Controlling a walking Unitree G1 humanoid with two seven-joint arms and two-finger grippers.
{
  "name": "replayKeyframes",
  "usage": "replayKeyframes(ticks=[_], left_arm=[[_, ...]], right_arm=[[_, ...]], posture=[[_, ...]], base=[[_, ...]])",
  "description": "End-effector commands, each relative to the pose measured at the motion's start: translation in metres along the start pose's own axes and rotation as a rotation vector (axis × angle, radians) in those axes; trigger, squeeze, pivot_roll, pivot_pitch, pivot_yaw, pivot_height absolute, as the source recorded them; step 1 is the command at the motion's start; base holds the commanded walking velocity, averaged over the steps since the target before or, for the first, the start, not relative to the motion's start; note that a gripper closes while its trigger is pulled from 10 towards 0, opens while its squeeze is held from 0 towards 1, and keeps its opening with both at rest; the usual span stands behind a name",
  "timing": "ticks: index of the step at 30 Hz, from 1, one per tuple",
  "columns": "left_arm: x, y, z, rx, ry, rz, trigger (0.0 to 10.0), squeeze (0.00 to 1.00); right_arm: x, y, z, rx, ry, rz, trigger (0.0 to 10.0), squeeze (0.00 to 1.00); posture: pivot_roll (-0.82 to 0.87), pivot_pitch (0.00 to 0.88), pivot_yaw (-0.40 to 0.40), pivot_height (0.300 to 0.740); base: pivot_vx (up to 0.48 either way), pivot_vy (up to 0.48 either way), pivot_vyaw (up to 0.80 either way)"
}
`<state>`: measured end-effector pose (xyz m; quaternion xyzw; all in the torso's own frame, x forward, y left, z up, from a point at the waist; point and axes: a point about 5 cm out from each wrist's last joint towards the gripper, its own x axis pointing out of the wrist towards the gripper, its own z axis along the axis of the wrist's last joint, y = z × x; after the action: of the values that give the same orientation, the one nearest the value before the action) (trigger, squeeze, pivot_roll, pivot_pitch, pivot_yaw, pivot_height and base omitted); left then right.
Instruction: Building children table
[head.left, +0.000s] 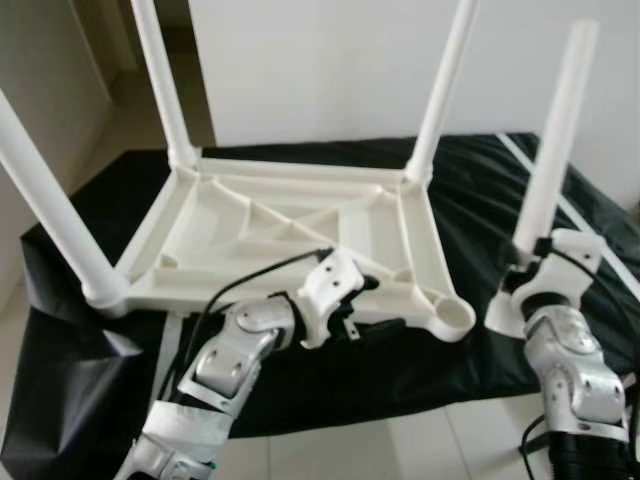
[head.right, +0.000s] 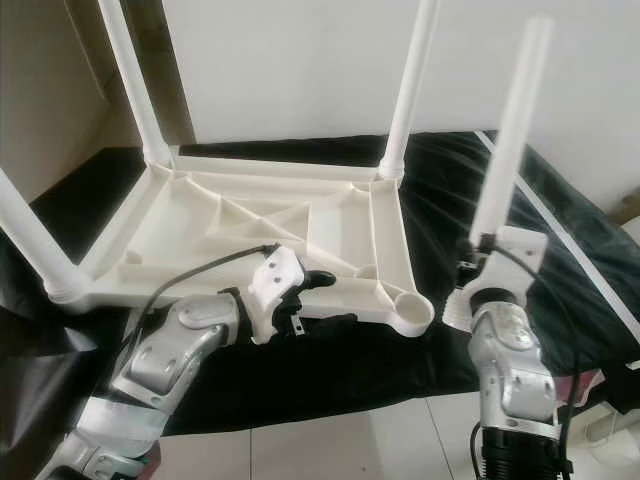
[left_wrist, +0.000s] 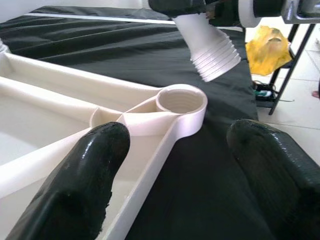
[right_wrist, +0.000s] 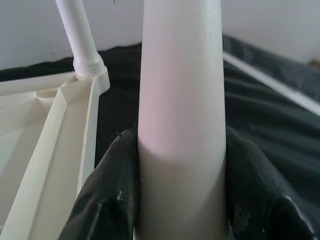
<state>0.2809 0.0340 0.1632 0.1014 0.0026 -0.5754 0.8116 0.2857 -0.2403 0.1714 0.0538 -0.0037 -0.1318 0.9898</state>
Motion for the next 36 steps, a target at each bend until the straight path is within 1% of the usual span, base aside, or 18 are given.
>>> replayKeyframes(ticks=[1, 3, 4, 6, 7, 9, 10, 11, 15, 21, 22, 23, 24, 25, 26, 34, 36], left_arm=[[0.000, 0.000, -0.001, -0.022, -0.001, 0.019, 10.0, 0.00], [0.000, -0.001, -0.002, -0.024, 0.001, 0.017, 10.0, 0.00], [0.000, -0.001, -0.002, -0.024, 0.001, 0.017, 10.0, 0.00], [0.001, -0.001, -0.002, -0.026, 0.001, 0.016, 10.0, 0.00], [0.001, -0.001, -0.002, -0.026, 0.001, 0.016, 10.0, 0.00], [0.001, -0.001, -0.002, -0.029, 0.001, 0.016, 10.0, 0.00], [0.001, -0.001, -0.002, -0.029, 0.001, 0.016, 10.0, 0.00], [0.002, -0.002, -0.002, -0.031, 0.000, 0.016, 10.0, 0.00], [0.002, -0.002, -0.002, -0.034, 0.000, 0.016, 10.0, 0.00], [0.003, -0.004, -0.002, -0.037, -0.001, 0.013, 10.0, 0.00], [0.004, -0.004, -0.002, -0.037, -0.001, 0.011, 10.0, 0.00], [0.004, -0.004, -0.002, -0.037, -0.001, 0.011, 10.0, 0.00], [0.004, -0.004, -0.002, -0.036, 0.000, 0.009, 10.0, 0.00], [0.004, -0.004, -0.002, -0.036, 0.000, 0.009, 10.0, 0.00], [0.004, -0.005, -0.002, -0.038, -0.001, 0.005, 10.0, 0.00], [0.004, -0.006, -0.002, -0.041, 0.000, 0.001, 10.0, 0.00], [0.004, -0.006, -0.003, -0.044, 0.003, -0.001, 10.0, 0.00]], right_arm=[[0.002, -0.002, 0.007, 0.037, 0.012, -0.004, 10.0, 0.00], [0.005, -0.008, 0.001, 0.034, 0.117, -0.003, 10.0, 0.00], [0.005, -0.008, 0.001, 0.034, 0.117, -0.003, 10.0, 0.00], [0.006, -0.012, -0.004, 0.015, 0.204, 0.010, 10.0, 0.00], [0.006, -0.012, -0.004, 0.015, 0.204, 0.010, 10.0, 0.00], [0.007, -0.016, -0.008, -0.004, 0.271, 0.024, 10.0, 0.00], [0.007, -0.016, -0.008, -0.004, 0.271, 0.024, 10.0, 0.00], [0.008, -0.019, -0.010, -0.031, 0.310, 0.033, 10.0, 0.00], [0.009, -0.022, -0.011, -0.051, 0.337, 0.035, 10.0, 0.00], [0.008, -0.025, -0.014, -0.053, 0.373, 0.027, 10.0, 0.00], [0.008, -0.026, -0.015, -0.052, 0.388, 0.030, 10.0, 0.51], [0.008, -0.026, -0.015, -0.052, 0.388, 0.030, 10.0, 0.51], [0.008, -0.027, -0.015, -0.056, 0.397, 0.029, 10.0, 0.85], [0.008, -0.027, -0.015, -0.056, 0.397, 0.029, 10.0, 0.85], [0.007, -0.028, -0.016, -0.046, 0.404, 0.036, 10.0, 1.00], [0.006, -0.027, -0.017, -0.042, 0.413, 0.042, 10.0, 1.00], [0.005, -0.028, -0.019, -0.058, 0.414, 0.035, 10.0, 1.00]], posture=[[0.01, 0.000, -0.016, 0.740], [0.00, 0.000, -0.015, 0.740], [0.00, 0.000, -0.015, 0.740], [0.00, 0.000, -0.018, 0.740], [0.00, 0.000, -0.018, 0.740], [0.00, 0.000, -0.019, 0.740], [0.00, 0.000, -0.019, 0.740], [0.00, 0.000, -0.021, 0.740], [0.00, 0.000, -0.021, 0.740], [0.00, 0.000, -0.019, 0.740], [0.00, 0.000, -0.017, 0.740], [0.00, 0.000, -0.017, 0.740], [0.00, 0.000, -0.015, 0.740], [0.00, 0.000, -0.015, 0.740], [0.00, 0.000, -0.013, 0.740], [0.00, 0.000, -0.008, 0.740], [0.00, 0.000, -0.007, 0.740]], base=[[0.000, 0.000, 0.00], [0.000, 0.000, 0.00], [0.000, 0.000, 0.00], [0.000, 0.000, 0.00], [0.000, 0.000, 0.00], [0.000, 0.000, 0.00], [0.000, 0.000, 0.00], [0.000, 0.000, 0.00], [0.000, 0.000, 0.00], [0.000, 0.000, 0.00], [0.000, 0.000, 0.00], [0.000, 0.000, 0.00], [0.000, 0.000, 0.00], [0.000, 0.000, 0.00], [0.000, 0.000, 0.00], [0.000, 0.000, 0.00], [0.000, 0.000, 0.00]])
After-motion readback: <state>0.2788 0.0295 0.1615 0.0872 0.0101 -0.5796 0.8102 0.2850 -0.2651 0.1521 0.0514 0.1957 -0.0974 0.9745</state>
